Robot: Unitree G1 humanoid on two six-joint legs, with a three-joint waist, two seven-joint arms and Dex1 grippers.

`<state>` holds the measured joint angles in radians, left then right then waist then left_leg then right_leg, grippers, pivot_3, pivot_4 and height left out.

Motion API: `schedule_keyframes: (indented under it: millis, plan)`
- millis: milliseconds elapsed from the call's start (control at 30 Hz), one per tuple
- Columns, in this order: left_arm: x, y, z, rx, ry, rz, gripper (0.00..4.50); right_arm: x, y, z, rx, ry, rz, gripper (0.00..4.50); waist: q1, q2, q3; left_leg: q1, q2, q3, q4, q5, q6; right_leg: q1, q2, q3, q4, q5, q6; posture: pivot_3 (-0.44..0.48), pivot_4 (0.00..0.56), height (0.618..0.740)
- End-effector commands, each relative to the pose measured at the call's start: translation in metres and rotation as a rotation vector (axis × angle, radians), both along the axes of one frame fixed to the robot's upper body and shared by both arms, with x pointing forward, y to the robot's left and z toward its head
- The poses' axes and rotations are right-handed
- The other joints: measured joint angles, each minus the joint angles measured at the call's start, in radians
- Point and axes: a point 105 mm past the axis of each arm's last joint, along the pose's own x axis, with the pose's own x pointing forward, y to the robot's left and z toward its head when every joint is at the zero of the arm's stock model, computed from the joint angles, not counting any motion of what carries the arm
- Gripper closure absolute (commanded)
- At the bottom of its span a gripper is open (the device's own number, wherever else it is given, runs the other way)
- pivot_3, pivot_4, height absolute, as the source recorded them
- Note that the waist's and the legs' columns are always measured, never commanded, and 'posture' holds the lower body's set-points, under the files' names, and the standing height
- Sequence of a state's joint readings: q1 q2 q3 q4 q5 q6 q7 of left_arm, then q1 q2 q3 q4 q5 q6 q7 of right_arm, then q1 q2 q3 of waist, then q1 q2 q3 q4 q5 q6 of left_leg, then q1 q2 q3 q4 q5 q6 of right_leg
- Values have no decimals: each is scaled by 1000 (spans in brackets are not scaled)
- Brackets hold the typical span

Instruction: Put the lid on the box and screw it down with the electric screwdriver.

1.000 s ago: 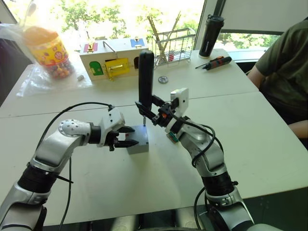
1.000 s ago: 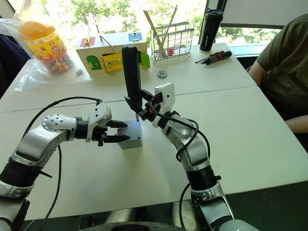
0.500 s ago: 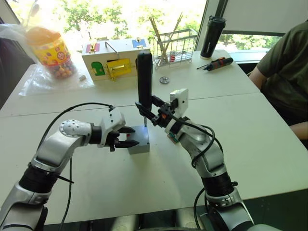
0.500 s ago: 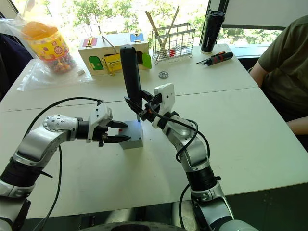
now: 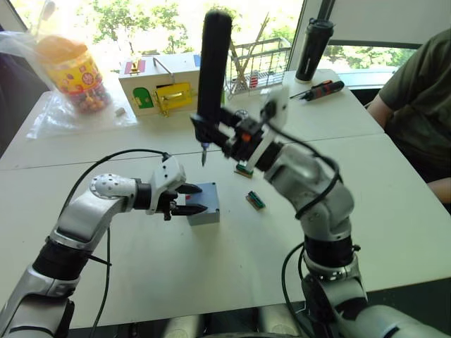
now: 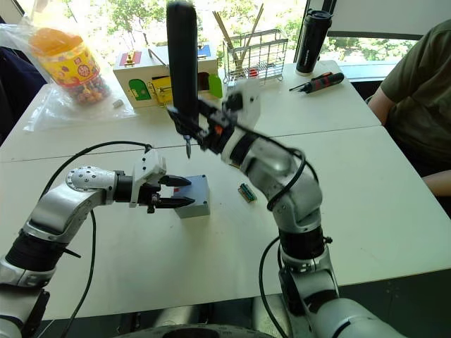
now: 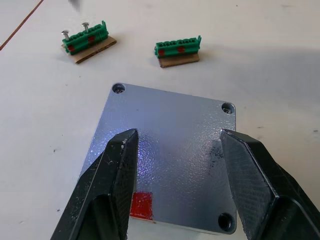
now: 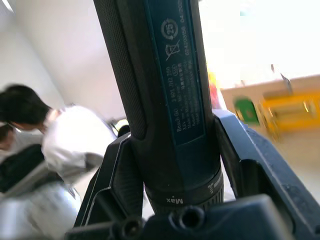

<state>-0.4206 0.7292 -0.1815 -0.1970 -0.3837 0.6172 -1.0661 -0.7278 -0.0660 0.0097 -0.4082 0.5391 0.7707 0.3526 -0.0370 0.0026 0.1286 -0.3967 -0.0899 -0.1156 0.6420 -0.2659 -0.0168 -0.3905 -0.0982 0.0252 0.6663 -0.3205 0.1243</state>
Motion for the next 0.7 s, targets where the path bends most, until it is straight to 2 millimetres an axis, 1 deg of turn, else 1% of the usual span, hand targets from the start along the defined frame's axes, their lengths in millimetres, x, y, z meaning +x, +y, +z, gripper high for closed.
schedule_keyframes:
  millis: [33,67,133,200,233,267,300,333,400,433,500,533,567,633,667,700]
  plan:
    - [3,3,3,24,-14,11,1832,1,-28,31,61,-42,-60,2700,3,0,0,0,0,0,0,0,0,1,0,0,0,0,0,0,150,740]
    - [2,2,6,18,-19,5,1832,5,-33,33,46,-40,-84,2700,4,0,0,0,0,0,1,0,0,1,0,0,-1,0,0,0,150,740]
    - [4,-2,19,-38,-21,0,1832,11,-45,32,17,-13,-122,2700,7,0,1,0,0,0,1,-1,2,1,-1,0,-1,0,0,0,150,740]
    - [7,-6,34,-85,-41,-7,1832,19,-59,20,-39,89,-147,2700,10,0,1,-3,0,1,2,-3,5,1,-1,0,0,0,0,0,150,740]
    - [6,-8,40,-94,-54,-26,1832,21,-67,12,-88,147,-156,2700,13,0,2,-7,0,0,3,-2,4,-1,-1,0,0,0,0,0,150,740]
    - [6,-11,45,-96,-62,-45,1832,21,-73,5,-134,185,-163,2700,13,-1,3,-13,1,0,6,0,0,-6,0,0,1,0,0,0,150,740]
    - [4,-14,47,-90,-69,-69,1832,21,-80,0,-177,220,-173,2700,13,0,5,-13,0,0,6,1,-2,-7,-1,0,1,0,0,0,150,740]
    - [2,-18,50,-76,-81,-105,1832,22,-92,-7,-233,270,-210,2700,13,1,6,-13,0,1,5,1,-2,-7,-1,0,1,0,0,0,150,740]
    - [-4,-29,54,-42,-106,-191,1832,26,-128,-18,-362,364,-335,2700,20,1,10,-14,0,1,5,1,-1,-7,-1,0,0,0,0,0,150,740]
    - [-6,-34,54,-23,-119,-226,1832,24,-146,-25,-403,451,-369,2700,25,1,12,-14,0,1,5,1,-1,-7,-1,0,0,0,0,0,150,740]
    - [-11,-39,53,22,-146,-286,1832,22,-181,-40,-432,629,-445,2700,26,1,12,-15,-1,1,6,1,-1,-6,-1,-1,-1,0,0,0,150,740]
    - [-13,-41,53,31,-152,-304,1832,19,-195,-50,-446,721,-443,2700,26,1,13,-15,-1,1,6,1,-1,-5,-2,-1,-2,0,0,0,150,740]
    - [-14,-43,53,33,-154,-316,1832,15,-206,-59,-472,786,-444,2700,25,0,14,-15,-1,3,6,1,0,-5,-3,0,-2,0,0,0,150,740]
    - [-15,-46,51,47,-168,-335,1832,3,-223,-78,-602,880,-474,2700,24,2,16,-15,-1,3,6,-1,3,-5,-4,0,-2,0,0,0,150,740]
    - [-16,-47,50,57,-175,-345,1832,-5,-226,-88,-646,937,-441,2700,23,2,17,-15,0,3,6,-2,5,-6,-3,0,-2,0,0,0,150,740]
    - [-17,-49,48,65,-179,-356,1832,-8,-229,-93,-645,986,-415,2700,18,2,19,-15,0,3,6,-2,6,-6,-3,0,-2,0,0,0,150,740]
